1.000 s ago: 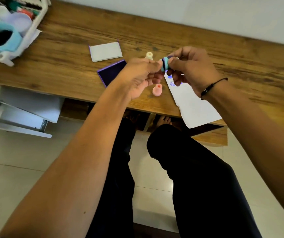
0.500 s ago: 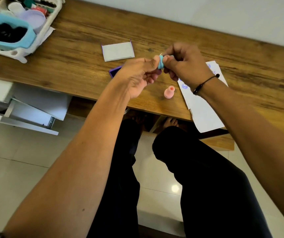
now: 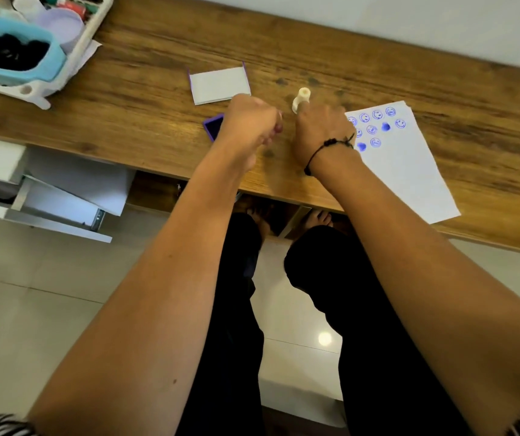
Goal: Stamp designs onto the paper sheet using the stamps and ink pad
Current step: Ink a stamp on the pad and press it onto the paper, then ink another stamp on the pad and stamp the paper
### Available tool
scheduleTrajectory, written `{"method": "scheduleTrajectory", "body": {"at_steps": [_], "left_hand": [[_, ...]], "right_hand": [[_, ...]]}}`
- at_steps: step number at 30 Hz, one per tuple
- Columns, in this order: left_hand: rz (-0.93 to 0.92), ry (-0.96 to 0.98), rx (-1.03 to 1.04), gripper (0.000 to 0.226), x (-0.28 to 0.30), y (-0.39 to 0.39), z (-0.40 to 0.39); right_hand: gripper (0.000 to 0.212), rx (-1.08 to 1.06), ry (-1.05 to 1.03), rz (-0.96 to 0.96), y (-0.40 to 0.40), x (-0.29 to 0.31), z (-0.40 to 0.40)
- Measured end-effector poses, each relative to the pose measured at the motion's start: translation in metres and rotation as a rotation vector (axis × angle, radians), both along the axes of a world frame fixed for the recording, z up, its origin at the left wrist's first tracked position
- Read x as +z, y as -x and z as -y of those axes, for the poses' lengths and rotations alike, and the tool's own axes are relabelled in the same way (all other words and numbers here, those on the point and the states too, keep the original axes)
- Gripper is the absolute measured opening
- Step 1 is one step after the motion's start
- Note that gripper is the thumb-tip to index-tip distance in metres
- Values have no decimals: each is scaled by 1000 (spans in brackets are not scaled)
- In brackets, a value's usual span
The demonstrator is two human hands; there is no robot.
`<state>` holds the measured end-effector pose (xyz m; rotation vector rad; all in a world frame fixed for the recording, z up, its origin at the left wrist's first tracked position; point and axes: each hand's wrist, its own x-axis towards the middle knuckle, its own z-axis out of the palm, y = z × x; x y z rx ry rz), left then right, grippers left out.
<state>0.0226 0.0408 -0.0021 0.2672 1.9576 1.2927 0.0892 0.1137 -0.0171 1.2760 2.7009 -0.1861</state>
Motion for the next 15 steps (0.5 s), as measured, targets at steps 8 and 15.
{"method": "scheduleTrajectory", "body": {"at_steps": [8,15], "left_hand": [[24,41,-23,21,1,-1,3],[123,63,-115,18,7,-6,8]], "right_hand": [[35,-89,64,80,-33,0,11],[26,-187,389,-378,-41,-1,9]]}}
